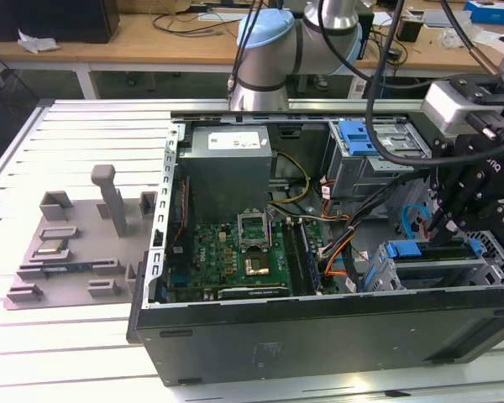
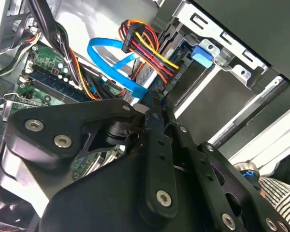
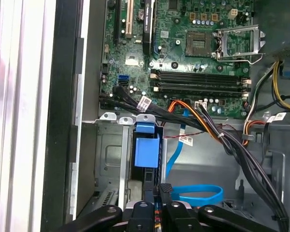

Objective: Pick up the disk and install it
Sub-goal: 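Insert the second disk wire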

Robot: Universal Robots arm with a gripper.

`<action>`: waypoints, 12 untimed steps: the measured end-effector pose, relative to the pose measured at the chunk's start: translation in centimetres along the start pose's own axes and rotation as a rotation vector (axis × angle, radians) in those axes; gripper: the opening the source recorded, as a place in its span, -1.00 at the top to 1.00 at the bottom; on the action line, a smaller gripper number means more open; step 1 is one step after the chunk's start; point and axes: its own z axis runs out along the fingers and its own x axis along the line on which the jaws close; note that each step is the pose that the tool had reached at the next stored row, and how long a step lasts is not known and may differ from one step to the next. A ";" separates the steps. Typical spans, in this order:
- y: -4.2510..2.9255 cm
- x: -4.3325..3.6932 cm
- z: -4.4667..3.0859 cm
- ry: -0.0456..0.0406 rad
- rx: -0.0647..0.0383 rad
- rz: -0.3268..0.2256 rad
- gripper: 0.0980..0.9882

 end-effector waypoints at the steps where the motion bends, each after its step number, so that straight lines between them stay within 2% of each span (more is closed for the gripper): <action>1: -0.03 0.01 0.07 0.0001 0.000 0.000 0.86; 10: -0.14 0.03 0.48 0.0010 0.000 0.000 0.86; 12: 0.36 0.01 0.50 0.0011 0.000 0.000 0.86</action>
